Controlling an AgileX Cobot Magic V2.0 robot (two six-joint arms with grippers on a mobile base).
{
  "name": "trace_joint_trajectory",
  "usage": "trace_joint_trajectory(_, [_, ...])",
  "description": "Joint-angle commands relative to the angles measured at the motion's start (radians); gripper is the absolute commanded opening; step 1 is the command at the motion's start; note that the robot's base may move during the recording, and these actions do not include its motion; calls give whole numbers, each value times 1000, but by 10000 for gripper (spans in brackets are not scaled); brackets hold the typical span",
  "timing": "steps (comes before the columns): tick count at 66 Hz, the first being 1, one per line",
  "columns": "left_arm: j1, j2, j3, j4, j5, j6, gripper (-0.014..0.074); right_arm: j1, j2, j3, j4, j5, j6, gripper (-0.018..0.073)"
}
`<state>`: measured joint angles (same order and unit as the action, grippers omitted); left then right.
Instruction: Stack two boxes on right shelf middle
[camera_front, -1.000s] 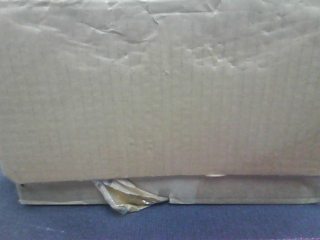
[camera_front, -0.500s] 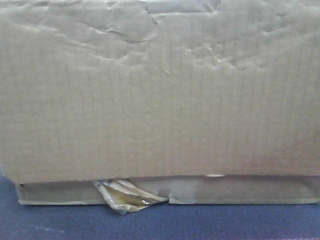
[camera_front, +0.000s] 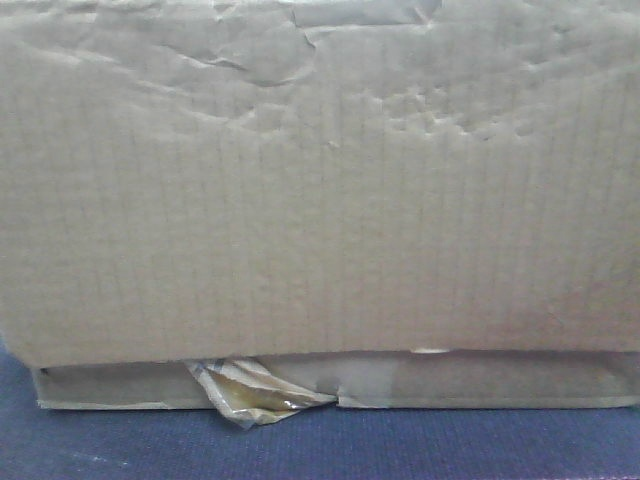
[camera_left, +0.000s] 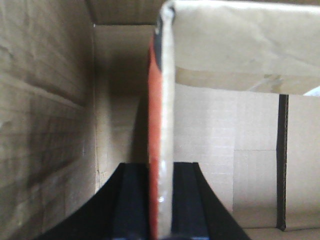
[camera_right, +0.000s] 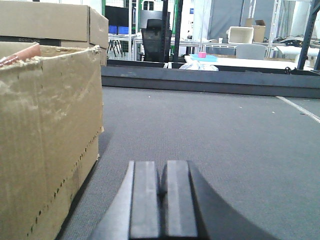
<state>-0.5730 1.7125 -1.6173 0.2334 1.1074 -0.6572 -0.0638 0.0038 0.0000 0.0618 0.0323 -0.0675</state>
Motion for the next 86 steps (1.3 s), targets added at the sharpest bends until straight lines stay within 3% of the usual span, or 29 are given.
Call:
trace_joint_trajectory(1, [2,-1,0,-12,-19,1,-111,-2,-4,0,-11,-17,1,-160])
trace_joint_trajectory(15, [2,-1,0,-13,-19,1,-83,-2,-4,0,-11,-17,1,-160])
trace_joint_trajectory(34, [2,-1,-16,-14,-6,-8,283,-2,-4,0,-11,-17,1,-160])
trace_joint_trajectory(40, [2,-1,-53,-29,3,-8,338,-2,-4,0,-11,-17,1,-160])
trace_joint_trajectory(56, [2,-10,-217,-17,109,25,351,-2,-4,0,-11,-17,1,-160])
trace_joint_trajectory(70, [4,-60,-319,114,114,55,351,-2,-4,0,-11,-17,1,-160])
trace_joint_trajectory(86, [76,-133,-252,62,114,128,351,-2,-4,0,-11,-17,1,-160])
